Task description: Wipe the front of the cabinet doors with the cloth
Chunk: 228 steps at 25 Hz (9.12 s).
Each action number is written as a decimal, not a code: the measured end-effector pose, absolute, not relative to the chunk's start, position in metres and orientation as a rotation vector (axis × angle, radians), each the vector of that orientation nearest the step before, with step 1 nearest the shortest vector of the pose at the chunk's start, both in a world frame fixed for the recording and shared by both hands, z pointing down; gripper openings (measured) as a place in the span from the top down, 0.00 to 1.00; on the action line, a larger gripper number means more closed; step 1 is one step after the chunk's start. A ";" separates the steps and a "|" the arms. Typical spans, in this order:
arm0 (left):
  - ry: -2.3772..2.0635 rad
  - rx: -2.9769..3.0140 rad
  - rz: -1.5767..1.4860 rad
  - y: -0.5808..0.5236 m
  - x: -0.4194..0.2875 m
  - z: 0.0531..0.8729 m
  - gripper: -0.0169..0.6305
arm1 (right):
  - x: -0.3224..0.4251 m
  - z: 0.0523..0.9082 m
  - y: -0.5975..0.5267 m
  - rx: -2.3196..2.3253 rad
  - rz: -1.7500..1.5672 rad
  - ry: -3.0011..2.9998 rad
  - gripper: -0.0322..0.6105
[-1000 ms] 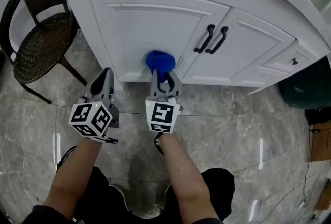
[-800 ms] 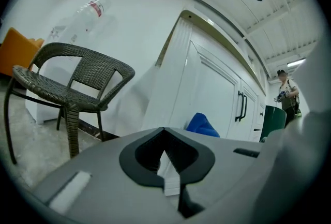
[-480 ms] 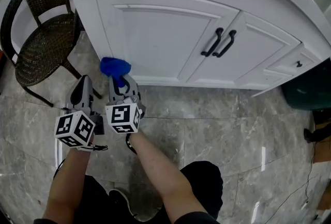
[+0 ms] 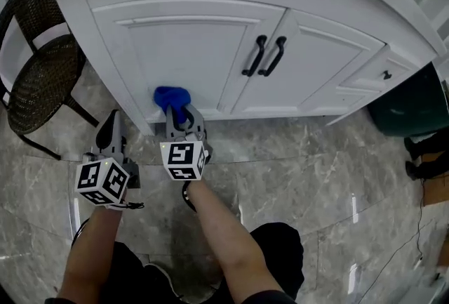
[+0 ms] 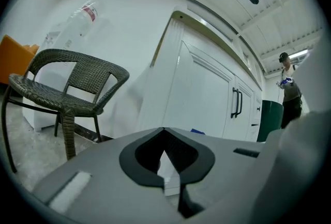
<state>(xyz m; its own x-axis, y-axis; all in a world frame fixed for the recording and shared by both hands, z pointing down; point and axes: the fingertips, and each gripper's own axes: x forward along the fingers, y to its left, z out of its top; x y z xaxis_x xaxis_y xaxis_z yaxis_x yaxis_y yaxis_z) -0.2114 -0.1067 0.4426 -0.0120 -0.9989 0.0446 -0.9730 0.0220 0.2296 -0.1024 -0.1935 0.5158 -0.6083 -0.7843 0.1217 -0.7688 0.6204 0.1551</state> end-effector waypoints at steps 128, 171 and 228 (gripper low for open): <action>-1.792 2.569 -0.452 -0.150 0.024 0.299 0.97 | 0.289 0.268 -0.281 1.786 -0.089 -2.469 0.87; -1.646 2.566 -0.327 -0.146 0.041 0.347 0.97 | 0.326 0.326 -0.315 1.761 -0.075 -2.343 0.87; -1.673 2.514 -0.213 -0.153 0.047 0.368 0.97 | 0.358 0.417 -0.321 1.808 0.055 -2.278 0.87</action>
<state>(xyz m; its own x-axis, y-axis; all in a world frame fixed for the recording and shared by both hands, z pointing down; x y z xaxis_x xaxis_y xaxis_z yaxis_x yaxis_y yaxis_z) 0.0470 -0.1532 0.3685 0.3815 -0.9228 -0.0536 -0.9067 -0.3849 0.1725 0.3576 -0.3210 0.4173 -0.2108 -0.9560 0.2040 -0.9647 0.2371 0.1144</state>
